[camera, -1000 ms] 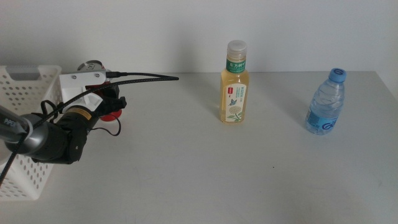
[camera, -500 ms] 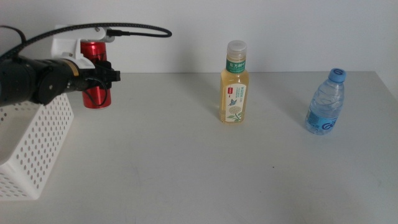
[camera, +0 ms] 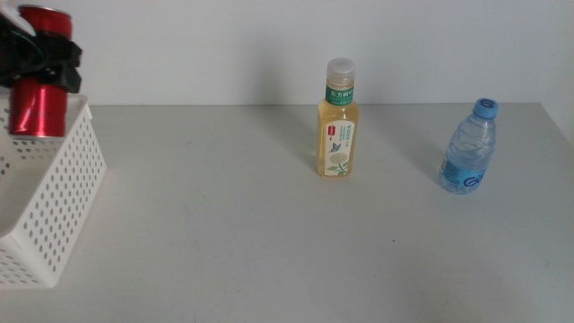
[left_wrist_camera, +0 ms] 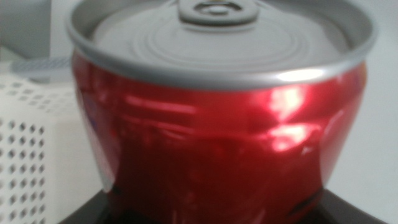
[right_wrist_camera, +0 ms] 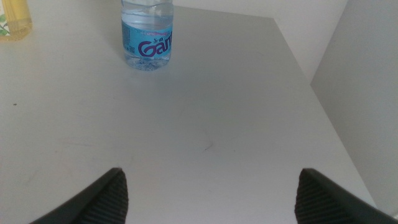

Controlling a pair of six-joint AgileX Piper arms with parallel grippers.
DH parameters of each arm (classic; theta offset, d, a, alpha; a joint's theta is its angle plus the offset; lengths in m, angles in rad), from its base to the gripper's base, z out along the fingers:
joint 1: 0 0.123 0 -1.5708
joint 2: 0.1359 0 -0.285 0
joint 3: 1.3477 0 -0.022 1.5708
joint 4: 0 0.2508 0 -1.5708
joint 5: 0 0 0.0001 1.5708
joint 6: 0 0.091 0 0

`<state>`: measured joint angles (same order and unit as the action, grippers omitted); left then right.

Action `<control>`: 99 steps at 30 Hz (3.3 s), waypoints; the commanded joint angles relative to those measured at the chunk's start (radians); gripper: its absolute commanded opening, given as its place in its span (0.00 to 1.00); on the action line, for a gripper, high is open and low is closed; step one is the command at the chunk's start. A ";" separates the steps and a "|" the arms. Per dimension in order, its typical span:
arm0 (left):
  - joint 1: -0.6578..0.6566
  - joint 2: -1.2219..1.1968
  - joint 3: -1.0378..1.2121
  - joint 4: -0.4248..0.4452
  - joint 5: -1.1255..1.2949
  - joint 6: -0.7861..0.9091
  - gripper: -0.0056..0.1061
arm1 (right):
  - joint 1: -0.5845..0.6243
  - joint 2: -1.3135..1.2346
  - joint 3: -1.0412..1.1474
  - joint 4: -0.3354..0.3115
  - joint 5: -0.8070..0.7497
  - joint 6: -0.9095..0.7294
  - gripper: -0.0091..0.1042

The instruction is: Use arms to grab the bottles and put them into the dustbin to the left of the table.

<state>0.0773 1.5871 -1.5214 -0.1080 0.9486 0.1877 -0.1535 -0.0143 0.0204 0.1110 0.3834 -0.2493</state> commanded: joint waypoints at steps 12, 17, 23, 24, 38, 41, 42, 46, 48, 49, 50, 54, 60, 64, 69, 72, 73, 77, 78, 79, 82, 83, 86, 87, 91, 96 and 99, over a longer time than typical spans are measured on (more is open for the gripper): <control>0.297 0.096 -0.107 -0.052 0.078 0.206 0.04 | -0.003 -0.021 -0.001 -0.005 -0.065 -0.008 0.91; 0.296 0.181 -0.107 -0.025 0.045 0.206 0.04 | -0.003 -0.021 -0.001 -0.005 -0.065 -0.008 0.91; 0.292 0.279 -0.107 -0.034 0.067 0.204 0.04 | -0.003 -0.021 -0.001 -0.005 -0.065 -0.008 0.91; 0.291 0.292 -0.107 -0.035 0.071 0.204 0.04 | -0.003 -0.021 -0.001 -0.005 -0.065 -0.008 0.91; 0.232 0.398 -0.106 0.021 0.086 0.201 0.04 | -0.003 -0.021 -0.001 -0.005 -0.065 -0.008 0.91; 0.222 0.398 -0.106 0.041 0.084 0.169 0.07 | -0.003 -0.021 -0.001 -0.005 -0.065 -0.008 0.91; 0.222 0.398 -0.106 0.044 0.082 0.161 0.09 | -0.003 -0.021 -0.001 -0.005 -0.065 -0.008 0.91; 0.222 0.398 -0.106 0.043 0.083 0.151 0.27 | -0.003 -0.021 -0.001 -0.005 -0.065 -0.008 0.91; 0.221 0.398 -0.106 0.042 0.086 0.151 0.39 | -0.003 -0.021 -0.001 -0.005 -0.065 -0.008 0.91; 0.220 0.398 -0.106 0.042 0.087 0.151 0.44 | -0.003 -0.021 -0.001 -0.005 -0.065 -0.008 0.91; 0.213 0.398 -0.106 0.047 0.088 0.154 0.57 | -0.003 -0.021 -0.001 -0.005 -0.065 -0.008 0.91; 0.188 0.394 -0.107 0.108 0.099 0.131 0.76 | -0.003 -0.021 -0.001 -0.005 -0.065 -0.008 0.91; 0.131 0.352 -0.107 0.265 0.154 0.020 0.79 | -0.003 -0.021 -0.001 -0.005 -0.065 -0.008 0.91; 0.121 0.277 -0.107 0.256 0.210 -0.006 0.77 | -0.003 -0.021 -0.001 -0.005 -0.065 -0.008 0.91; 0.121 0.135 -0.107 0.155 0.231 -0.030 0.77 | -0.003 -0.021 -0.001 -0.005 -0.065 -0.008 0.91; 0.121 0.032 -0.100 0.058 0.247 -0.016 0.77 | -0.003 -0.021 -0.001 -0.005 -0.065 -0.008 0.91; 0.121 -0.006 -0.089 0.022 0.242 0.002 0.77 | -0.003 -0.021 -0.001 -0.005 -0.065 -0.008 0.91; 0.121 -0.172 0.020 -0.143 0.155 0.126 0.77 | -0.003 -0.021 -0.001 -0.005 -0.065 -0.008 0.91; 0.121 -0.211 0.054 -0.183 0.124 0.163 0.77 | -0.003 -0.021 -0.001 -0.005 -0.065 -0.008 0.91; 0.121 -0.259 0.100 -0.234 0.083 0.213 0.77 | -0.003 -0.021 -0.001 -0.005 -0.065 -0.008 0.91; 0.121 -0.397 0.239 -0.373 -0.021 0.356 0.77 | -0.003 -0.021 -0.001 -0.005 -0.065 -0.008 0.91; 0.121 -0.437 0.288 -0.427 -0.055 0.411 0.77 | -0.003 -0.021 -0.001 -0.005 -0.065 -0.008 0.91; 0.121 -0.533 0.427 -0.618 -0.123 0.592 0.78 | -0.003 -0.021 -0.001 -0.005 -0.065 -0.008 0.91; 0.121 -0.553 0.461 -0.674 -0.131 0.649 0.78 | -0.003 -0.021 -0.001 -0.005 -0.065 -0.008 0.91; 0.060 -0.613 0.601 -0.941 -0.197 0.904 0.84 | -0.003 -0.021 -0.001 -0.005 -0.065 -0.008 0.91; -0.169 -0.618 0.709 -1.106 -0.420 1.105 0.86 | -0.003 -0.021 -0.001 -0.005 -0.065 -0.008 0.91; -0.345 -0.602 0.739 -1.164 -0.602 1.126 0.86 | -0.003 -0.021 -0.001 -0.005 -0.065 -0.008 0.91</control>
<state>-0.2044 0.9900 -0.7670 -1.1757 0.4652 1.2929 -0.1535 -0.0143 0.0204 0.1110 0.3834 -0.2493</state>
